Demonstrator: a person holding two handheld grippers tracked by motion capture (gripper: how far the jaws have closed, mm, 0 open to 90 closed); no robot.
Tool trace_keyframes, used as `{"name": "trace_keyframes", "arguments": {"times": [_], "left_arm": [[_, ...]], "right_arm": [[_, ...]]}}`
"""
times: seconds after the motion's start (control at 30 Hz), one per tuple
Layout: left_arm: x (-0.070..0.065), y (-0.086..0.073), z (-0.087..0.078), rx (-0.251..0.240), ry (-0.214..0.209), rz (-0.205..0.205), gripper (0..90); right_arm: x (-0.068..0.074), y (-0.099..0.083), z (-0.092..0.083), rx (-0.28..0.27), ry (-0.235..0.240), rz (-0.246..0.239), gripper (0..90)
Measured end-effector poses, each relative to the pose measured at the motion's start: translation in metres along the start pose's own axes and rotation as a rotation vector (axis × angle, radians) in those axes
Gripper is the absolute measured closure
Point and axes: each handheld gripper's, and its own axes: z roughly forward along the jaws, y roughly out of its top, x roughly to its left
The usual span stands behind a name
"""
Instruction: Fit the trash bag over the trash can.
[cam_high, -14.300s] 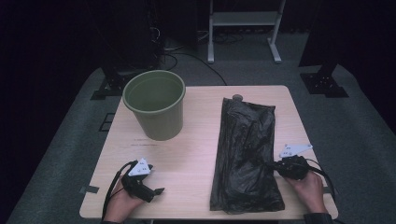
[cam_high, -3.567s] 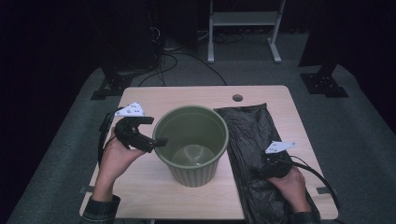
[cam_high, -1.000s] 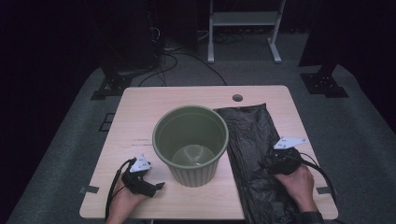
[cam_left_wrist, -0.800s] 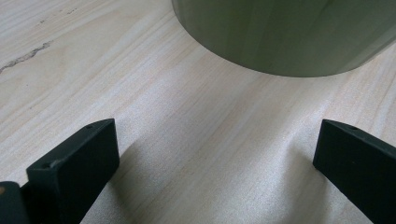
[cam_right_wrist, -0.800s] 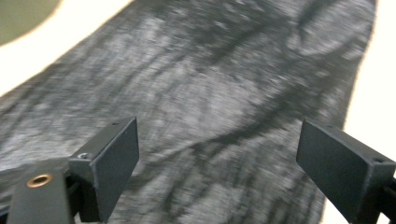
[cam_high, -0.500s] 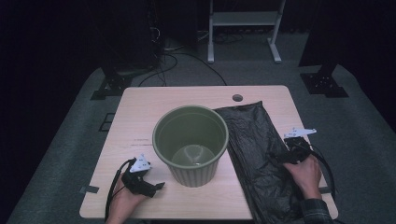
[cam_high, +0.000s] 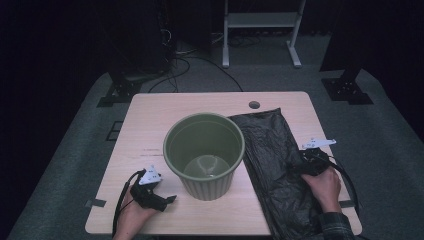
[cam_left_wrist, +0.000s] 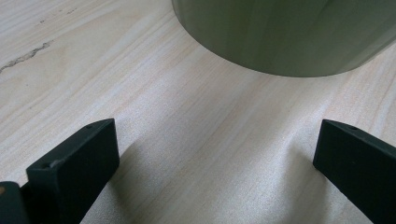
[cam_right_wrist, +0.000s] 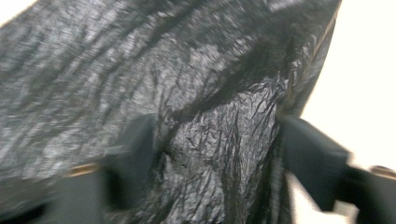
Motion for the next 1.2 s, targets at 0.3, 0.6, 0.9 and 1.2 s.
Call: {"name": "trace_keyframes", "arguments": {"times": [0.3,0.6,0.9,1.2], "left_arm": [[0.0,0.0,0.0,0.0,0.0,0.0,0.0],[0.0,0.0,0.0,0.0,0.0,0.0,0.0],[0.0,0.0,0.0,0.0,0.0,0.0,0.0],[0.0,0.0,0.0,0.0,0.0,0.0,0.0]], "right_arm": [[0.009,0.004,-0.002,0.011,0.065,-0.023,85.2],[0.018,0.007,-0.001,0.03,0.113,-0.052,88.8],[0.038,0.014,0.004,0.051,0.175,-0.108,88.7],[0.06,0.024,0.013,0.068,0.214,-0.155,88.7]]}}
